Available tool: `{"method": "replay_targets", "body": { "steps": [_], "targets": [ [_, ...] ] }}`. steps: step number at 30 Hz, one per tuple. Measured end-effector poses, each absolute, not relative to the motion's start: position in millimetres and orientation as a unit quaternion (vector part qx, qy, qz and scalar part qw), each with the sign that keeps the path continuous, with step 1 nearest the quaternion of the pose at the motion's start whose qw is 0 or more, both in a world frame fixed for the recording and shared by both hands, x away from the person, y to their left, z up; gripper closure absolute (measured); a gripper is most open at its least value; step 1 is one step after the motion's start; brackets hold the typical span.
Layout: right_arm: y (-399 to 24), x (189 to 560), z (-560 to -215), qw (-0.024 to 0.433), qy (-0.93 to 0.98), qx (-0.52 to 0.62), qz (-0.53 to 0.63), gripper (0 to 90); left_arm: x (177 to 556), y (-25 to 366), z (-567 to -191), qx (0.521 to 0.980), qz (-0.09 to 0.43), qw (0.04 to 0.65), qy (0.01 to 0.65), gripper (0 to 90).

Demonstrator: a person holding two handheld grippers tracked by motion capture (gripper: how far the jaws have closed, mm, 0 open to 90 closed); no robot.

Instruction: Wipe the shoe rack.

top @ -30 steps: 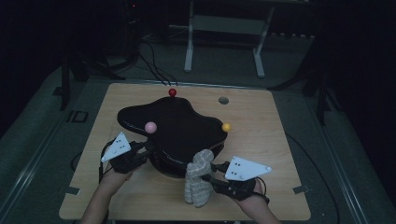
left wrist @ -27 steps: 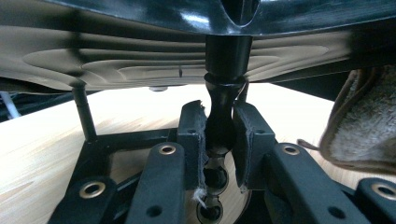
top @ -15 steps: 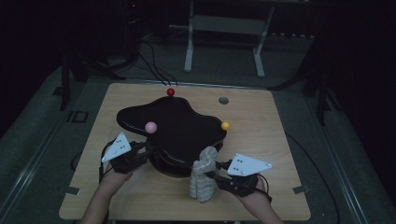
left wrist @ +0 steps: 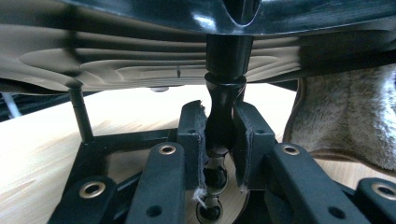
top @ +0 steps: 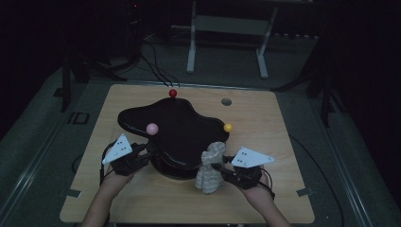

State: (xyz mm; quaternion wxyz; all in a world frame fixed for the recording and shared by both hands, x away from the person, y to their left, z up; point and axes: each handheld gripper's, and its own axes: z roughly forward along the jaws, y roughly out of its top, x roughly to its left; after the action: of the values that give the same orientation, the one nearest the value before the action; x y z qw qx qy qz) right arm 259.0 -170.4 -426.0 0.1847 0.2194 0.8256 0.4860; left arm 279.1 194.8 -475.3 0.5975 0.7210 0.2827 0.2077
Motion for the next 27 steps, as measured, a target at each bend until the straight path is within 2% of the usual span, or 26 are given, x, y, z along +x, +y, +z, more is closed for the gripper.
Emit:
{"method": "replay_targets", "body": {
  "steps": [3,11,16,22,27],
  "targets": [
    [-178.3,263.1,-417.4,0.206,0.816,0.228,0.489,71.3,279.0,194.8,-474.4,0.724,0.209,0.594,0.282,74.2],
    [-173.4,275.9,-436.6,0.181,0.831,0.24,0.468,71.3,279.0,194.6,-475.3,0.721,0.205,0.599,0.282,74.3],
    [-178.4,282.8,-430.1,0.209,0.827,0.247,0.46,71.3,278.9,194.5,-475.4,0.721,0.205,0.599,0.282,74.2],
    [-178.7,289.1,-446.4,0.194,0.834,0.259,0.447,71.4,279.4,194.7,-475.5,0.722,0.205,0.599,0.28,74.2],
    [-187.7,296.6,-438.3,0.214,0.825,0.272,0.447,71.3,279.3,194.6,-475.5,0.721,0.204,0.599,0.281,74.2]
  ]
}}
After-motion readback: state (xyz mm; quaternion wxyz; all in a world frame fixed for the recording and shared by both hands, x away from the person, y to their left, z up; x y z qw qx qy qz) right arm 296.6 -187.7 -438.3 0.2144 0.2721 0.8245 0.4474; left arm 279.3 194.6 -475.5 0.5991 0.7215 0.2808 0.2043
